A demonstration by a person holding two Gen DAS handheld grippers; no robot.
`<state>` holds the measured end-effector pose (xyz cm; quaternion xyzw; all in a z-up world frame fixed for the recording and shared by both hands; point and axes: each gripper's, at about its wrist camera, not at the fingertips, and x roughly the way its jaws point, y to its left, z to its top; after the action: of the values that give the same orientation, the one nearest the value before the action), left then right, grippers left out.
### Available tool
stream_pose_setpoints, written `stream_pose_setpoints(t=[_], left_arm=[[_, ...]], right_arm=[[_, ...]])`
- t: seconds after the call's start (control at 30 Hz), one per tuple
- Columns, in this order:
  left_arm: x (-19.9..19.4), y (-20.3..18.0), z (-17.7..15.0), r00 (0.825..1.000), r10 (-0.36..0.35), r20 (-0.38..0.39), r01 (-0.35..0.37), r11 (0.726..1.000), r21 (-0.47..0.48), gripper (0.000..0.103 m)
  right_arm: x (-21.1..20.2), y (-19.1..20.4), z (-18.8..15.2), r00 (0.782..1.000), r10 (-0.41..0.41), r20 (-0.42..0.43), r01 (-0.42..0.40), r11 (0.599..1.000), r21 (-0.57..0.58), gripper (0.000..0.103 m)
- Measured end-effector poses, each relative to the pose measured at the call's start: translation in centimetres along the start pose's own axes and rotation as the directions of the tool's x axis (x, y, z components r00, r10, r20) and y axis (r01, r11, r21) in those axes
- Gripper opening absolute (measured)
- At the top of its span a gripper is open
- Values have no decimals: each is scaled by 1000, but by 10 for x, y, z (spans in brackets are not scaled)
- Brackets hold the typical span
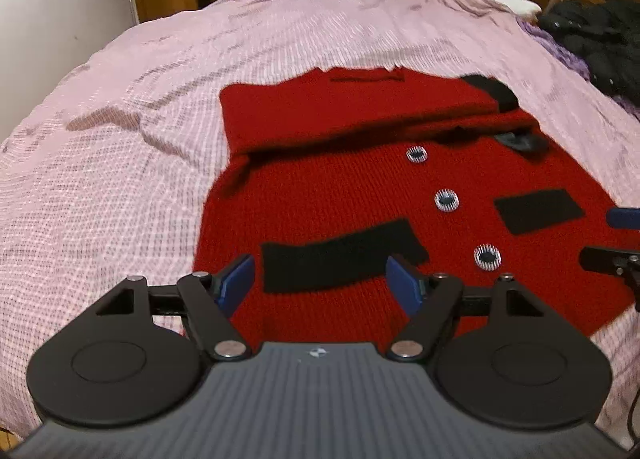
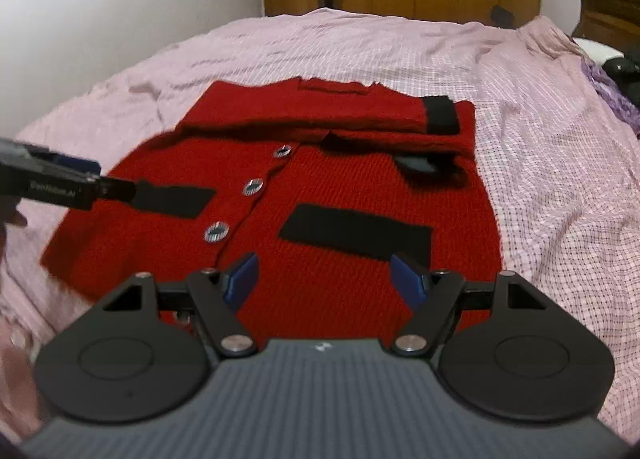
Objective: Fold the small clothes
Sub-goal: 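Raise both grippers above the cardigan and move toward its hem, then grasp the cardigan hem with the right gripper while the left gripper grasps the hem too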
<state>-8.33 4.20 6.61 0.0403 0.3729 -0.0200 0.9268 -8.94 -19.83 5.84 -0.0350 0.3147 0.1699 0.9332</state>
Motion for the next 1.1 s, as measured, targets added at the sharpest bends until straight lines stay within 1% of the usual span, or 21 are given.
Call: stream_pose_setpoints(t=[0.1, 0.2, 0.37, 0.6, 0.77, 0.87, 0.97, 1.1], left_arm=[[-2, -5, -9, 1000, -12, -14, 12, 1000, 17, 79], [-4, -7, -19, 999, -30, -28, 30, 999, 20, 82], [-8, -10, -31, 999, -20, -41, 22, 998, 50, 82], [-12, -10, -47, 997, -24, -72, 29, 997, 68, 83], [-9, -12, -55, 995, -25, -93, 33, 996, 81, 83], [-9, -14, -57, 995, -38, -92, 47, 995, 92, 83], [-11, -18, -57, 994, -64, -86, 74, 991, 113, 83], [-15, -28, -60, 992, -106, -73, 116, 981, 156, 83]], right_arm=[[0, 8, -9, 1000, 5, -17, -5, 999, -32, 74], [0, 16, -16, 999, 4, -32, -6, 998, -65, 74], [1, 30, -26, 998, -15, -57, 6, 989, -145, 74], [7, 51, -38, 994, -21, -108, -10, 959, -282, 74], [17, 62, -45, 984, -72, -161, 8, 930, -366, 74], [20, 66, -47, 981, -95, -171, 17, 913, -408, 75], [23, 69, -47, 981, -108, -161, 31, 906, -423, 77], [20, 67, -39, 986, -137, -93, 92, 919, -383, 76]])
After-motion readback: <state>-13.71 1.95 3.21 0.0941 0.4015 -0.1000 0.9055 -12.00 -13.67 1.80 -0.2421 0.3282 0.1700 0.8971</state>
